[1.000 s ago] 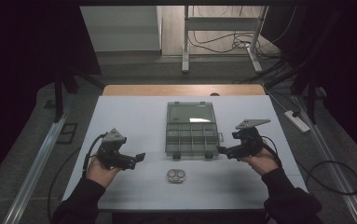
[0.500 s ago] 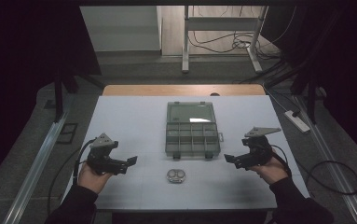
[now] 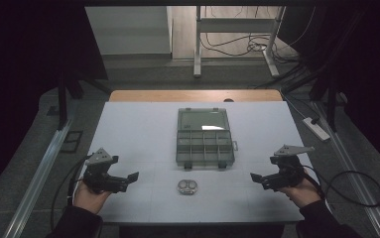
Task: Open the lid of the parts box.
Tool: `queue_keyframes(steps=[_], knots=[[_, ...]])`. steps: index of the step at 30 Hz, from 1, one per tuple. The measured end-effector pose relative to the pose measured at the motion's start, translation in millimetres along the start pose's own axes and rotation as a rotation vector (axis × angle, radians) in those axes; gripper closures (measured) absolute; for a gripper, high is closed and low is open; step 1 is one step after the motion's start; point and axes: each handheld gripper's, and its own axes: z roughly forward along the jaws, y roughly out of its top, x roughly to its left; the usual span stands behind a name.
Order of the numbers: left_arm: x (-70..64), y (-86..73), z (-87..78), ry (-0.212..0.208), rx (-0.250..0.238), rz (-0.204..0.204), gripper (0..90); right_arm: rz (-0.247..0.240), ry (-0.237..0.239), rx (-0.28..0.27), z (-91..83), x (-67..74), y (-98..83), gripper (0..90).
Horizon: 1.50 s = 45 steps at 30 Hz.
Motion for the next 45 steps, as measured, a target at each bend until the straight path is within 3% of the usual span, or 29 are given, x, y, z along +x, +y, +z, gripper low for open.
queue_keyframes(steps=[17, 27, 45], knots=[[-6.2, -12.9, -19.8, 0.041, -0.006, -0.001, 0.0, 0.070, -0.038, -0.024, -31.7, 1.7, -26.9, 0.0], [-13.2, -14.7, -26.4, 0.060, -0.001, 0.026, 0.0, 0.062, -0.057, -0.017, -43.1, 8.3, -35.5, 0.0], [-18.8, -19.3, -36.6, 0.096, 0.026, 0.011, 0.0, 0.075, -0.076, 0.001, -52.0, 12.6, -41.0, 0.5]])
